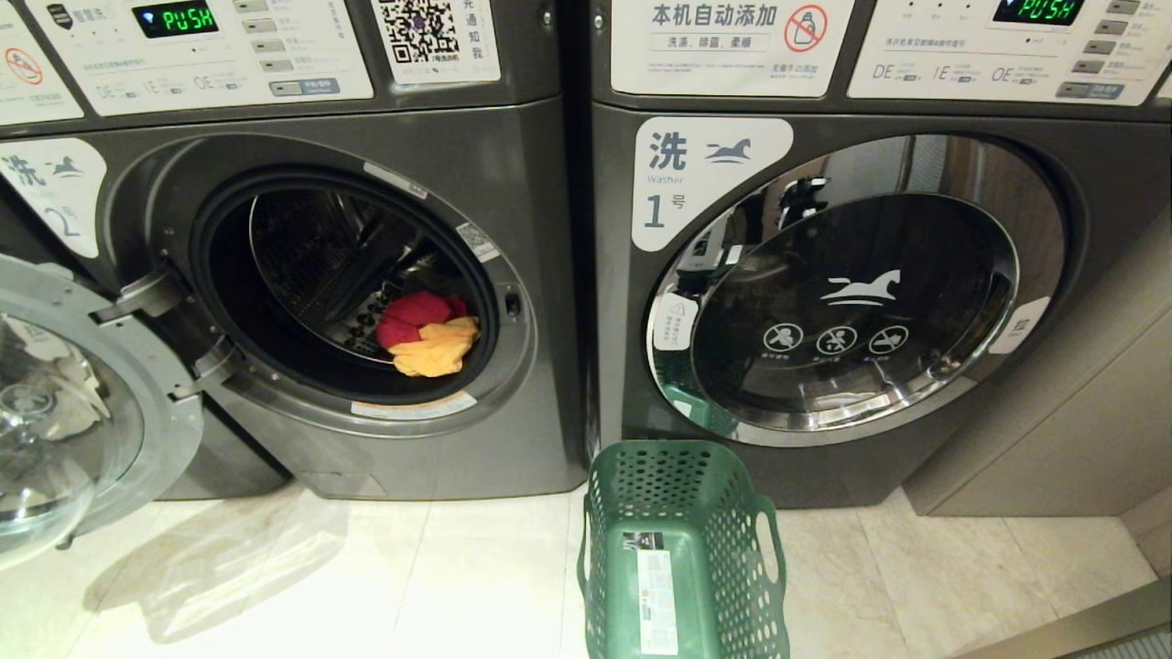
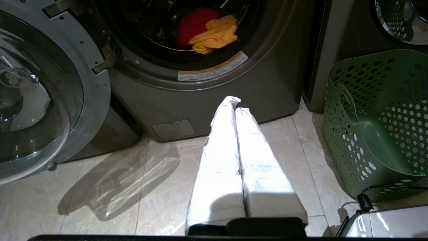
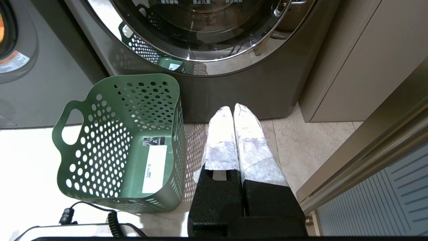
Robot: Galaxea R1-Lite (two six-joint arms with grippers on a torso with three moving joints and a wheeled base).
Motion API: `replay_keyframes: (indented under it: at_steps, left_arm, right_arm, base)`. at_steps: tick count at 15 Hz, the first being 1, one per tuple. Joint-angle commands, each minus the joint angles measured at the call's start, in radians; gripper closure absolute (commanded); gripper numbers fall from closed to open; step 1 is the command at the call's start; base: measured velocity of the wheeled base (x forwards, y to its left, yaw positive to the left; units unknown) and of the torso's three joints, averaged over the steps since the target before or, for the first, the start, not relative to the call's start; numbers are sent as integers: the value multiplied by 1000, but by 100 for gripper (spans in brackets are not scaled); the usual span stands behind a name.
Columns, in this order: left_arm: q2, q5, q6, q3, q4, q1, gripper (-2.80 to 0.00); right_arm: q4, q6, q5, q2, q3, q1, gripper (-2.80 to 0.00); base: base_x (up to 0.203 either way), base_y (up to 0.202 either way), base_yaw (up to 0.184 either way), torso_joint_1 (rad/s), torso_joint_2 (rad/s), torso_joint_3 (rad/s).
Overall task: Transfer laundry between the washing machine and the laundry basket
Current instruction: Open the lid of the washing machine
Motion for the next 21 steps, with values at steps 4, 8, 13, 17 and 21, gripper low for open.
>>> replay_keyframes:
  at_steps: [4, 8, 13, 17, 21]
  left_arm:
    - [2, -2, 1, 0, 2, 0, 0]
    - [2, 4, -56, 0, 0, 0, 0]
    - [2, 28, -255, 0, 39, 0, 0]
    - [2, 28, -255, 0, 39, 0, 0]
    - [2, 28, -255, 0, 39, 0, 0]
  right_arm:
    - [0, -4, 1, 2, 0, 0, 0]
    - [0, -6, 1, 2, 0, 1, 0]
    - [0, -32, 8, 2, 1, 1, 0]
    - [0, -49, 14, 2, 0, 0, 0]
    - [0, -49, 14, 2, 1, 0, 0]
  base:
    - [0, 0, 0, 0, 0, 0]
    - [0, 0, 0, 0, 0, 0]
    - [0, 0, 0, 0, 0, 0]
    - [0, 0, 0, 0, 0, 0]
    - [0, 0, 0, 0, 0, 0]
